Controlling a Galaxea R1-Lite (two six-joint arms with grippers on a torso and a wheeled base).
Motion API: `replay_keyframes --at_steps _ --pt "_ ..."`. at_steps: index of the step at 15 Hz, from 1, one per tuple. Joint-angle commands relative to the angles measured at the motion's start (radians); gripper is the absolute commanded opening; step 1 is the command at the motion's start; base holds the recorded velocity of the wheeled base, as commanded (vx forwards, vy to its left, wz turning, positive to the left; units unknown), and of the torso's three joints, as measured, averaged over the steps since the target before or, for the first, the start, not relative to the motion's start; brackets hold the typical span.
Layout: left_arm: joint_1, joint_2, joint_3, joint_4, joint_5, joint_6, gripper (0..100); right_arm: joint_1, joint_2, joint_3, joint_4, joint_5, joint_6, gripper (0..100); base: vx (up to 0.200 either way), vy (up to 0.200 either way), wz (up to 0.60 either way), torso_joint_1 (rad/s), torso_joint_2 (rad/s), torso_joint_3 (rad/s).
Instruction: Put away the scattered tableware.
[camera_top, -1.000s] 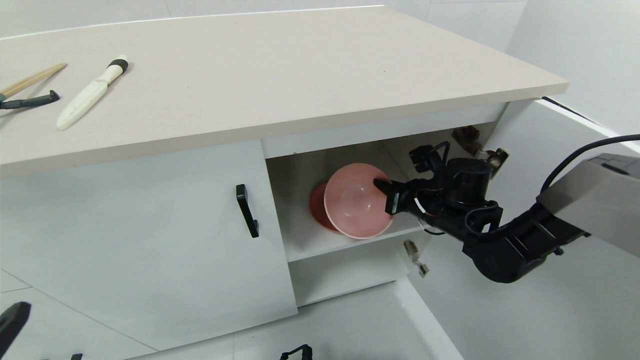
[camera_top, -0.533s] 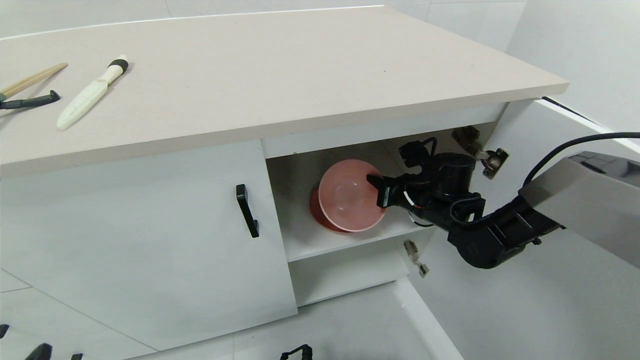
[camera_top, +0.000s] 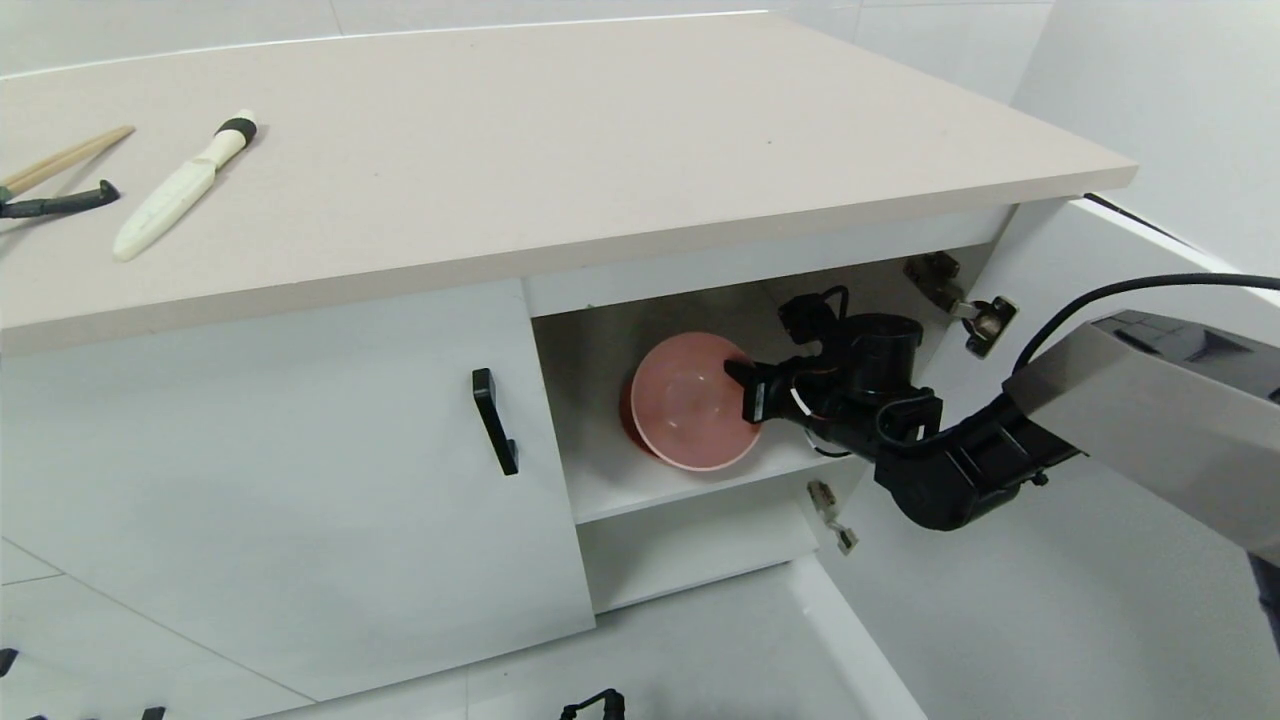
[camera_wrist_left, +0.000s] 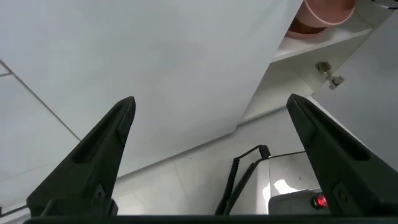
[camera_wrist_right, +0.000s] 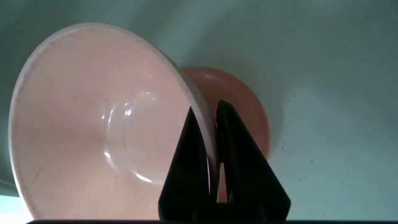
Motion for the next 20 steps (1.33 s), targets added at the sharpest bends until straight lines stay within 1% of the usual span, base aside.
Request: replay_keyframes --at_steps 1,2,3,4,5,6,8,9,12,13,18,19,20 --pt "-0.007 -0.02 0.001 0.0 0.026 0.023 100 -0.001 0.007 -0.003 -0.001 0.0 -0.001 0 0.0 0.0 0.0 0.0 0.0 0.0" --pt "-0.009 -0.035 0.001 0.0 0.04 0.054 100 -0.001 0.013 -0.003 -0.001 0.0 -0.001 0 0.0 0.0 0.0 0.0 0.0 0.0" --pt "-0.004 -0.044 0.001 0.0 0.042 0.064 100 -0.001 0.016 -0.003 -0.001 0.0 -0.001 0 0.0 0.0 0.0 0.0 0.0 0.0" --pt "-0.001 -0.047 0.001 0.0 0.042 0.066 100 -0.001 0.02 -0.003 -0.001 0.0 -0.001 0 0.0 0.0 0.0 0.0 0.0 0.0" --pt "0.0 -0.052 0.001 -0.006 0.069 0.094 100 -0.001 0.025 -0.003 -0.002 0.0 -0.002 0 0.0 0.0 0.0 0.0 0.0 0.0" --pt "0.0 -0.053 0.001 -0.008 0.106 0.135 100 -0.001 0.028 -0.002 -0.004 0.0 -0.002 0 0.0 0.0 0.0 0.0 0.0 0.0" --pt "0.0 -0.053 0.001 -0.018 0.109 0.14 100 -0.001 0.033 -0.002 -0.008 -0.003 -0.007 0 0.0 0.0 0.0 0.0 0.0 0.0" --pt "0.0 -0.053 0.001 0.002 0.106 0.135 100 -0.001 0.036 -0.002 -0.01 -0.003 -0.007 0 0.0 0.0 0.0 0.0 0.0 0.0" --pt "0.0 -0.053 0.001 0.005 0.101 0.13 100 -0.001 0.044 -0.002 -0.014 -0.003 -0.009 0 0.0 0.0 0.0 0.0 0.0 0.0" --pt "0.0 -0.053 0.001 0.005 0.101 0.129 100 -0.001 0.045 -0.002 -0.021 -0.003 -0.009 100 0.0 0.0 0.0 0.0 0.0 0.0" --pt "0.0 -0.053 0.001 0.006 0.101 0.121 100 -0.001 0.044 -0.006 -0.048 0.0 -0.009 100 0.0 0.0 0.0 0.0 0.0 0.0" --pt "0.0 -0.053 0.001 0.005 0.104 0.124 100 -0.001 0.036 -0.003 -0.073 0.0 -0.01 100 0.0 0.0 0.0 0.0 0.0 0.0" --pt "0.002 -0.053 0.001 0.005 0.114 0.135 100 -0.001 0.02 0.003 -0.09 0.0 -0.01 100 0.0 0.0 0.0 0.0 0.0 0.0"
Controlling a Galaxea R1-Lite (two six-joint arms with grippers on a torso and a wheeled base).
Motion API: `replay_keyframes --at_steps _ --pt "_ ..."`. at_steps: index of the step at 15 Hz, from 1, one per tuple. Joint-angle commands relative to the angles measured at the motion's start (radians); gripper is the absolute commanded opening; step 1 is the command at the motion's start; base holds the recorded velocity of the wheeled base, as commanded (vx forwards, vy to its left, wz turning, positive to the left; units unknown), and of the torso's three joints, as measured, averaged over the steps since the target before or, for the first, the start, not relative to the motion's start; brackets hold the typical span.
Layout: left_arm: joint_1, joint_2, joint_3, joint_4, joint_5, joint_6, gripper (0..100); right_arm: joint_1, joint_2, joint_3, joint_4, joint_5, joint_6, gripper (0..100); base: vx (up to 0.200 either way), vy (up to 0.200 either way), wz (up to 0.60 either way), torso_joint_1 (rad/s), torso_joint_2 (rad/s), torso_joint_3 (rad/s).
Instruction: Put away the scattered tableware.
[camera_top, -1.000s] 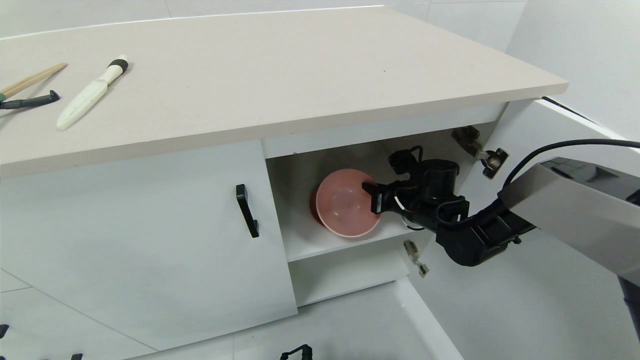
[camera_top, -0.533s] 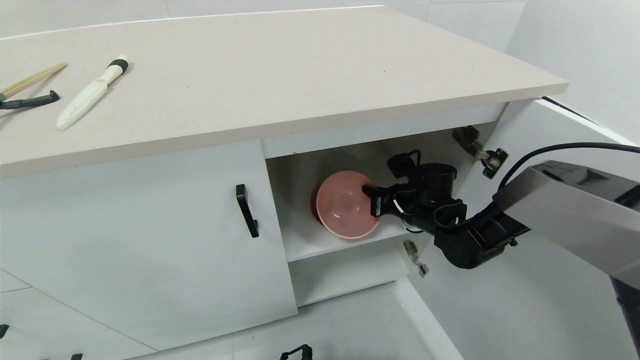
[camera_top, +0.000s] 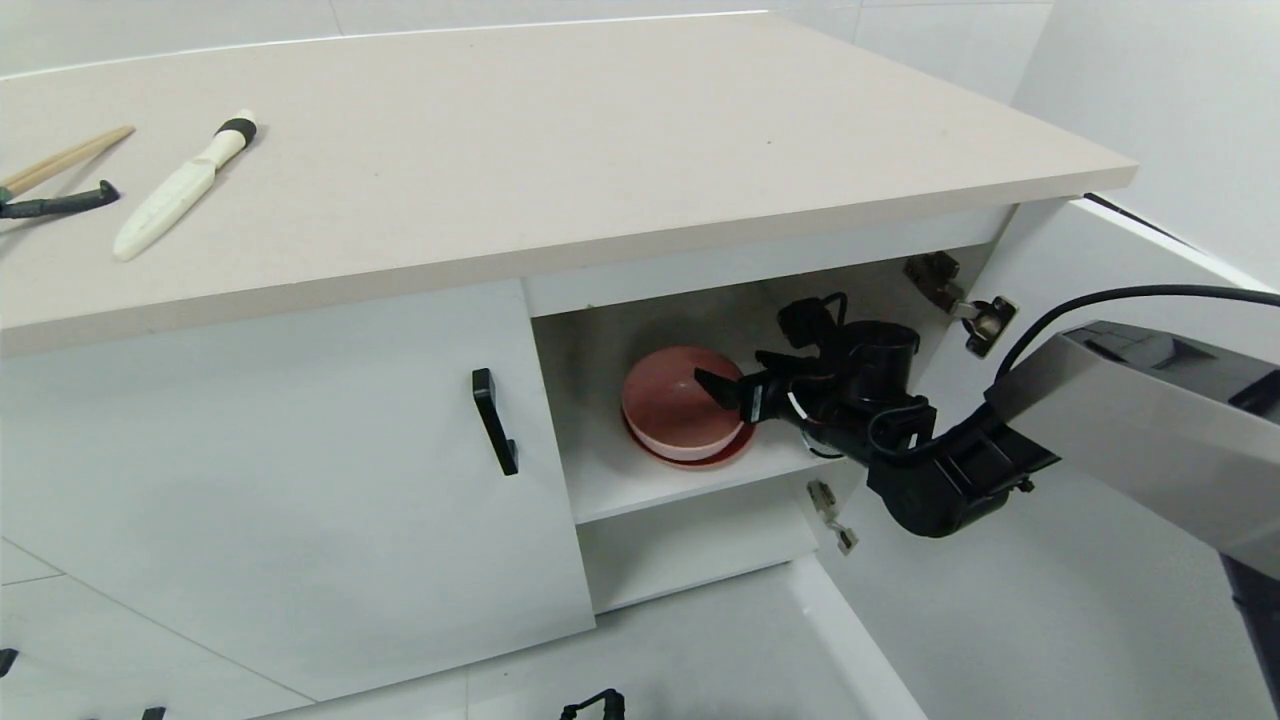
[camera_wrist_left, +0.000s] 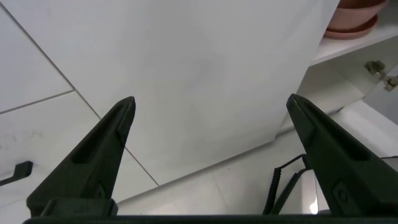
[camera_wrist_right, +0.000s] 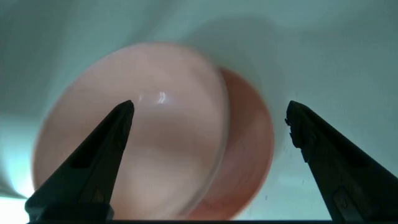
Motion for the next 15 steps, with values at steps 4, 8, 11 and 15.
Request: replay_keyframes --at_steps 4,8,11,15 --pt "-0.001 0.003 -0.003 -0.002 0.044 -0.002 100 0.01 -0.172 0.224 -0.092 0.001 -0.142 100 0.0 0.0 0.0 0.0 0.0 0.0" --pt "-0.001 0.003 -0.003 -0.019 0.043 -0.003 100 0.063 -0.419 0.586 -0.258 -0.012 -0.221 100 0.0 0.0 0.0 0.0 0.0 0.0" --pt "-0.001 0.003 -0.002 -0.068 0.046 -0.003 100 0.063 -0.649 0.825 -0.259 -0.022 -0.281 100 0.0 0.0 0.0 0.0 0.0 0.0" --pt "-0.001 0.003 -0.002 -0.004 0.047 -0.016 100 -0.026 -0.979 1.118 -0.253 -0.041 -0.276 100 0.0 0.0 0.0 0.0 0.0 0.0"
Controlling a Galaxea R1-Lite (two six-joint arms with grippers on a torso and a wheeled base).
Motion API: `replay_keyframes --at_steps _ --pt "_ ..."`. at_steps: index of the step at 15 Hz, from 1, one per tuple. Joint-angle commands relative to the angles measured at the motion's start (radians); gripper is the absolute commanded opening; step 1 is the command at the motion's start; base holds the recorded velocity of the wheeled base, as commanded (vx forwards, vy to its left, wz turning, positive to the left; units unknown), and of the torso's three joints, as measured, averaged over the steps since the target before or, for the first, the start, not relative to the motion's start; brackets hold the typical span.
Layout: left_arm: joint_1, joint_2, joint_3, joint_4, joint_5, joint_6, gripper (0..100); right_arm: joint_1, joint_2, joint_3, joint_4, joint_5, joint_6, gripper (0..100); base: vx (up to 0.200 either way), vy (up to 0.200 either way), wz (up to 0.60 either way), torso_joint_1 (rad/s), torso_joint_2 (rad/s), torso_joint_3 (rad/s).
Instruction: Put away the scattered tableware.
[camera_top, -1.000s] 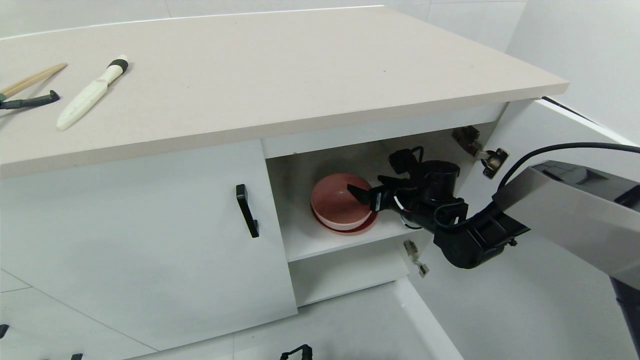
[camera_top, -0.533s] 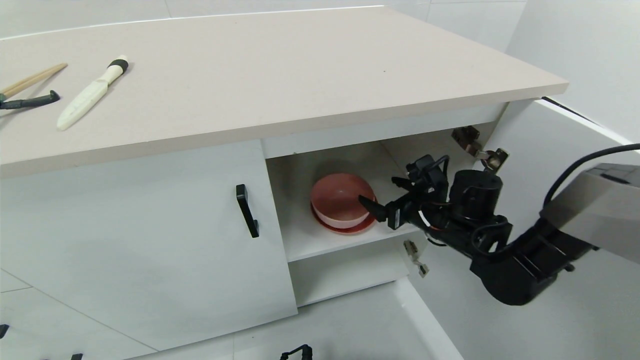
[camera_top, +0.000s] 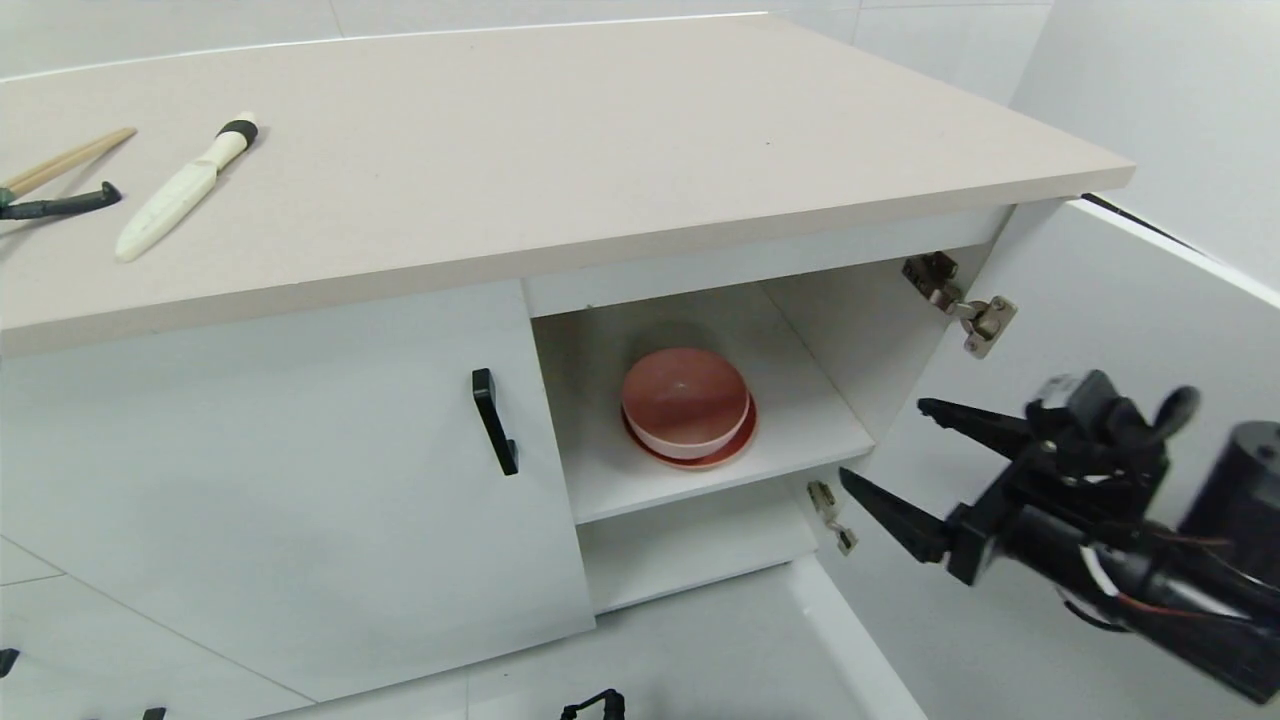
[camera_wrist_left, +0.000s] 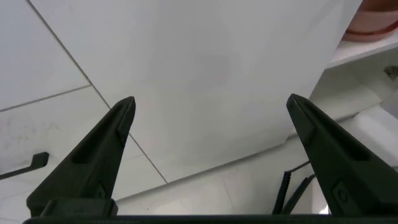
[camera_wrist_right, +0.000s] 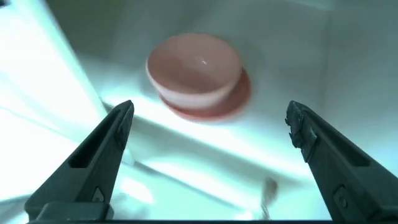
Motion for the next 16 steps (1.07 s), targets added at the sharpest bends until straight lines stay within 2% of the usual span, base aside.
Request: replay_keyframes --at_steps 1,2,3,5,6,7,8,10,11,12,13,14,15,16 --pt "0.0 0.003 0.002 0.0 0.002 -0.004 100 -0.094 -0.365 0.183 0.09 -0.016 0.006 100 0.0 0.0 0.0 0.0 0.0 0.0" --pt "0.0 0.003 0.002 0.0 0.002 -0.024 100 -0.151 -0.471 0.183 0.194 -0.02 0.015 100 0.0 0.0 0.0 0.0 0.0 0.0" --pt "0.0 0.003 0.002 0.008 -0.007 -0.03 100 -0.186 -0.556 0.183 0.308 -0.019 0.015 100 0.0 0.0 0.0 0.0 0.0 0.0" --pt "0.017 -0.002 0.002 0.017 -0.013 -0.055 100 -0.217 -0.69 0.183 0.455 -0.019 0.022 100 0.0 0.0 0.0 0.0 0.0 0.0" --pt "0.072 -0.031 0.002 0.017 -0.013 -0.061 100 -0.248 -0.767 0.183 0.521 -0.019 0.045 100 0.0 0.0 0.0 0.0 0.0 0.0" --pt "0.092 -0.046 0.002 0.017 -0.013 -0.062 100 -0.26 -0.799 0.183 0.55 -0.019 0.056 100 0.0 0.0 0.0 0.0 0.0 0.0" --pt "0.098 -0.057 0.002 0.017 -0.005 -0.061 100 -0.284 -0.9 0.183 0.645 -0.017 0.082 100 0.0 0.0 0.0 0.0 0.0 0.0" --pt "0.095 -0.062 0.002 0.018 -0.005 -0.071 100 -0.298 -1.035 0.183 0.78 -0.016 0.096 100 0.0 0.0 0.0 0.0 0.0 0.0" --pt "0.092 -0.08 0.002 0.011 0.01 -0.064 100 -0.324 -1.179 0.183 0.934 -0.011 0.096 100 0.0 0.0 0.0 0.0 0.0 0.0" --pt "0.091 -0.082 0.002 -0.012 0.019 -0.065 100 -0.34 -1.259 0.183 1.015 0.001 0.101 100 0.0 0.0 0.0 0.0 0.0 0.0" --pt "0.089 -0.088 0.002 -0.074 0.016 -0.067 100 -0.377 -1.399 0.175 1.159 0.055 0.105 100 0.0 0.0 0.0 0.0 0.0 0.0" --pt "0.088 -0.089 0.002 0.005 0.011 -0.053 100 -0.41 -1.486 0.17 1.258 0.089 0.105 100 0.0 0.0 0.0 0.0 0.0 0.0" --pt "0.084 -0.089 0.0 0.038 -0.015 -0.082 100 -0.442 -1.555 0.164 1.334 0.115 0.111 100 0.0 0.0 0.0 0.0 0.0 0.0" --pt "0.083 -0.091 0.002 0.063 -0.062 -0.082 100 -0.459 -1.586 0.149 1.365 0.123 0.118 100 0.0 0.0 0.0 0.0 0.0 0.0"
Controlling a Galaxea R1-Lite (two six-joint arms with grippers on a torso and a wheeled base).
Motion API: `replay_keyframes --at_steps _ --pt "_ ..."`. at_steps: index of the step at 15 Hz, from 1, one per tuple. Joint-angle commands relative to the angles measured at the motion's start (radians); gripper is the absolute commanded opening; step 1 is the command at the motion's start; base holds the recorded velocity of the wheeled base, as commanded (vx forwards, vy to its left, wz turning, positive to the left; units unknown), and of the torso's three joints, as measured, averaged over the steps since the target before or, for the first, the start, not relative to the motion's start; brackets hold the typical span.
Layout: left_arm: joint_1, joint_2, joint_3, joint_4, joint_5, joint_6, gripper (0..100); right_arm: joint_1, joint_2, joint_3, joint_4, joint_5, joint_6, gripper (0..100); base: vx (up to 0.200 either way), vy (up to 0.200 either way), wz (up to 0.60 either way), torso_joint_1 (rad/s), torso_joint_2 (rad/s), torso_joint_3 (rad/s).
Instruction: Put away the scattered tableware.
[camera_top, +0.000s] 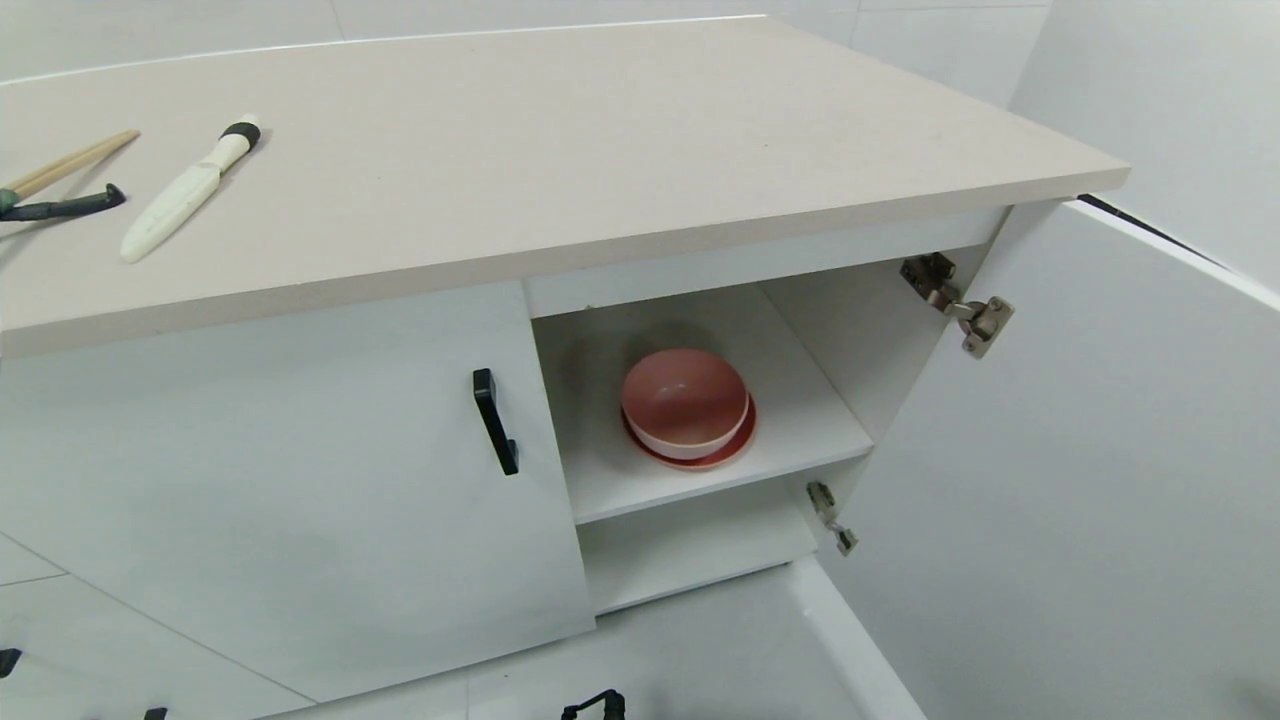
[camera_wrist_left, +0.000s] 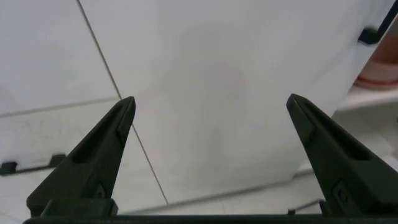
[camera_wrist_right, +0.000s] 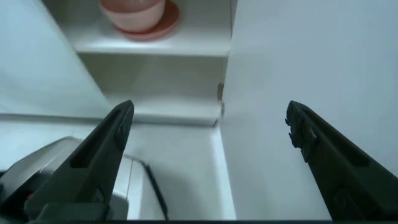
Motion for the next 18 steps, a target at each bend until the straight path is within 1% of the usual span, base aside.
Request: replay_keyframes --at_steps 1,2,3,5,6,8,11,18 --pt "-0.002 -0.006 0.0 0.028 -0.025 -0.005 100 -0.084 -0.239 -0.024 0.119 0.036 0.016 100 0.0 0.0 0.0 0.0 0.0 0.0" --pt "-0.001 -0.006 0.0 0.027 -0.021 -0.007 100 -0.09 -0.269 -0.018 0.109 0.021 0.02 100 0.0 0.0 0.0 0.0 0.0 0.0" --pt "-0.002 -0.006 0.0 0.025 -0.02 -0.009 100 -0.09 -0.269 -0.015 0.103 -0.022 0.022 100 0.0 0.0 0.0 0.0 0.0 0.0" --pt "-0.002 -0.006 0.0 0.025 -0.02 -0.009 100 -0.09 -0.269 0.008 0.099 -0.202 0.022 100 0.0 0.0 0.0 0.0 0.0 0.0" --pt "-0.002 -0.006 0.0 0.025 -0.02 -0.009 100 -0.09 -0.269 0.008 0.098 -0.226 0.025 100 0.0 0.0 0.0 0.0 0.0 0.0" --pt "-0.002 -0.006 0.0 0.025 -0.021 -0.01 100 -0.09 -0.269 0.01 0.098 -0.219 0.066 100 0.0 0.0 0.0 0.0 0.0 0.0" --pt "-0.002 -0.005 0.0 0.025 -0.021 -0.01 100 -0.09 -0.269 0.01 0.096 -0.216 0.065 100 0.0 0.0 0.0 0.0 0.0 0.0" --pt "-0.002 -0.006 0.0 0.025 -0.021 -0.013 100 -0.09 -0.269 0.01 0.096 -0.214 0.065 100 -0.2 0.0 0.0 0.006 0.0 0.0"
